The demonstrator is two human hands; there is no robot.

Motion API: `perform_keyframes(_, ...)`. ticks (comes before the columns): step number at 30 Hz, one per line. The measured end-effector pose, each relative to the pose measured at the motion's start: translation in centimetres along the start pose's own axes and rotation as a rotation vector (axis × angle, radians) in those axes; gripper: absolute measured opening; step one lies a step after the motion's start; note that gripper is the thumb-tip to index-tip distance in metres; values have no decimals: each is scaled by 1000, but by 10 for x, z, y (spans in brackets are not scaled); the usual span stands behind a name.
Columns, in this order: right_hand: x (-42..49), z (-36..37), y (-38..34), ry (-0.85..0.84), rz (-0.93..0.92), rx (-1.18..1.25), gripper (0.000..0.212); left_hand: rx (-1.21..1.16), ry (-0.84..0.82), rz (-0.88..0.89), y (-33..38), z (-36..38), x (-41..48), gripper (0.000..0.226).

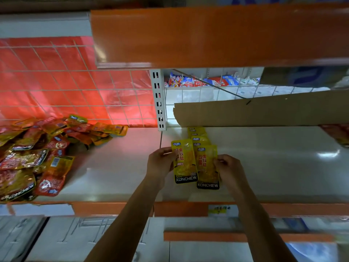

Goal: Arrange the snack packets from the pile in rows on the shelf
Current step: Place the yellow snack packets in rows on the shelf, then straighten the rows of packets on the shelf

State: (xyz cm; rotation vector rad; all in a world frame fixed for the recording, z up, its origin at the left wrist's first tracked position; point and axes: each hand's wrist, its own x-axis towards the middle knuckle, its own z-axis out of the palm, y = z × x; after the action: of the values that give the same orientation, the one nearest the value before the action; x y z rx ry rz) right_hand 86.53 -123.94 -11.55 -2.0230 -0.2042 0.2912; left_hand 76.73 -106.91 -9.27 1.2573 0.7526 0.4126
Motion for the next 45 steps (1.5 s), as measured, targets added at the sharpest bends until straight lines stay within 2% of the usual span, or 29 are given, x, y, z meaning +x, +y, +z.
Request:
perform_keyframes(7,2,0,-3,24,-16,-130,16,162,-59,-4,-8,9,-3,13)
perform_keyframes(18,1,1,-3,50,13,-163,18,194,-171,-63,-20,19,-8,10)
perform_keyframes(26,0,-1,-5,15,39,-168,18,411,-131,10,-24,21,-5,6)
perform_keyframes(37,1,-1,-6,12,74,-88,14,564,-139,70,-24,21,-4,15)
perform_keyframes(45,0,-3,-7,15,50,-131,15,643,-164,115,-21,24,-7,16)
